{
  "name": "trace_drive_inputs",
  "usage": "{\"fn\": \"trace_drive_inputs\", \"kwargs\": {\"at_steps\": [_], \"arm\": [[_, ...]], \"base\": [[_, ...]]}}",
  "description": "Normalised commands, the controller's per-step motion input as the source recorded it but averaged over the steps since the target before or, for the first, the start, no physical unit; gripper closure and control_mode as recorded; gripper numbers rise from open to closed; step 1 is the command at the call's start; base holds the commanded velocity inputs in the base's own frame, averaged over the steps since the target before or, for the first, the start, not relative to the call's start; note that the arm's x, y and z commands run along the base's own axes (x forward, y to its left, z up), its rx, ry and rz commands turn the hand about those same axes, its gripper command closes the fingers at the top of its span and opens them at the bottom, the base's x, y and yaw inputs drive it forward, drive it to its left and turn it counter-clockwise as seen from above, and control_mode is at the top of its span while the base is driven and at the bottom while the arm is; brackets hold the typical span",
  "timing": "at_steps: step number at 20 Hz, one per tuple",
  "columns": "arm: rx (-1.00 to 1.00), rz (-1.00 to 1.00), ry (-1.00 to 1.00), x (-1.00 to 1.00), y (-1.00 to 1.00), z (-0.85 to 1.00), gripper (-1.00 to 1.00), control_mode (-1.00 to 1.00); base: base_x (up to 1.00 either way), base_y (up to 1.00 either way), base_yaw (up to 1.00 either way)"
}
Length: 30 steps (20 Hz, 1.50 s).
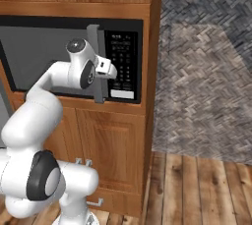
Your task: Open the microwave door.
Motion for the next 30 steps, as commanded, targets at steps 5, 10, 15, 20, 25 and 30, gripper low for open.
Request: {"fn": "trace_drive_inputs", "kwargs": {"at_steps": [5, 10, 15, 20, 25, 30], "arm": [[0.00, 0.00, -0.01, 0.48, 0.09, -0.08, -1.00, -1.00], [0.00, 0.00, -0.10, 0.18, 0.05, -0.20, 1.00, -1.00], [0.00, 0.00, -0.19, 0.01, 0.00, -0.11, 1.00, -1.00], [0.00, 0.00, -0.23, -0.30, 0.14, 0.00, 1.00, -1.00], [-0.03, 0.02, -0.23, -0.79, 0.40, 0.04, 1.00, -1.00], [-0.05, 0.01, -0.07, -0.78, 0.66, 0.42, 1.00, -1.00]], "base": [[0.00, 0.00, 0.00], [0.00, 0.00, 0.00], [0.00, 0.00, 0.00], [0.00, 0.00, 0.00], [0.00, 0.00, 0.00], [0.00, 0.00, 0.00]]}}
